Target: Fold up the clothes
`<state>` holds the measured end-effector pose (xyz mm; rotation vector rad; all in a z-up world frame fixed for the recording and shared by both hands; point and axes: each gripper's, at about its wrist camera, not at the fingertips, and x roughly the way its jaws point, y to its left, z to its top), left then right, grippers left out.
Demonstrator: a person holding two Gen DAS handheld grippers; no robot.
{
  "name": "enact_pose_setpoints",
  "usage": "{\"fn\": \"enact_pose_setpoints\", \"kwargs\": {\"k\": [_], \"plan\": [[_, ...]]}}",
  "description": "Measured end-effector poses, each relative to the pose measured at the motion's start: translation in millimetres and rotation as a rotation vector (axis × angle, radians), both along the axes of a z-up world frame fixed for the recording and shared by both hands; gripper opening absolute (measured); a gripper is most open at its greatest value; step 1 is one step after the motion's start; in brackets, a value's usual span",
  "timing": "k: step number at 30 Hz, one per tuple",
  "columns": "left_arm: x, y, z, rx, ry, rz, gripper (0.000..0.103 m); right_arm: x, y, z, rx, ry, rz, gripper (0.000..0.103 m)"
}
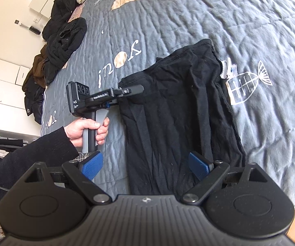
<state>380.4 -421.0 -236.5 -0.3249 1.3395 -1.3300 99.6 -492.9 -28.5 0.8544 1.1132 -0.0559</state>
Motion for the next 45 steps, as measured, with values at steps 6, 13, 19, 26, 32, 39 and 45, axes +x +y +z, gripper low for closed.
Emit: {"fn": "enact_pose_setpoints", "kwargs": {"k": [6,13,19,26,32,39,45], "plan": [[9.7,4.9,-9.6,-0.014,0.091,0.017,0.031,-2.3,-1.6,-4.7,0.002,-0.004,0.019,0.09],[12.8,1.8,-18.8,0.022,0.092,-0.015,0.028,-18.6,-28.8,-22.7,-0.036,0.059,0.064,0.091],[10.8,-7.9,-26.4,0.046,0.077,-0.032,0.029,-42.0,-63.7,-65.7,-0.002,0.158,0.123,0.091],[10.4,-6.2,-25.4,0.046,0.052,-0.04,0.029,-58.2,-87.3,-123.1,0.24,0.203,0.16,0.09],[11.7,-5.0,-24.7,0.049,0.049,-0.039,0.029,-54.6,-79.8,-149.0,0.332,0.212,0.223,0.091],[13.1,-5.8,-23.6,0.058,0.049,-0.046,0.029,-44.3,-54.3,-162.1,0.376,0.196,0.28,0.091],[13.1,-5.5,-23.6,0.057,0.045,-0.044,0.029,-37.1,-23.0,-178.5,0.395,0.194,0.298,0.103]]}}
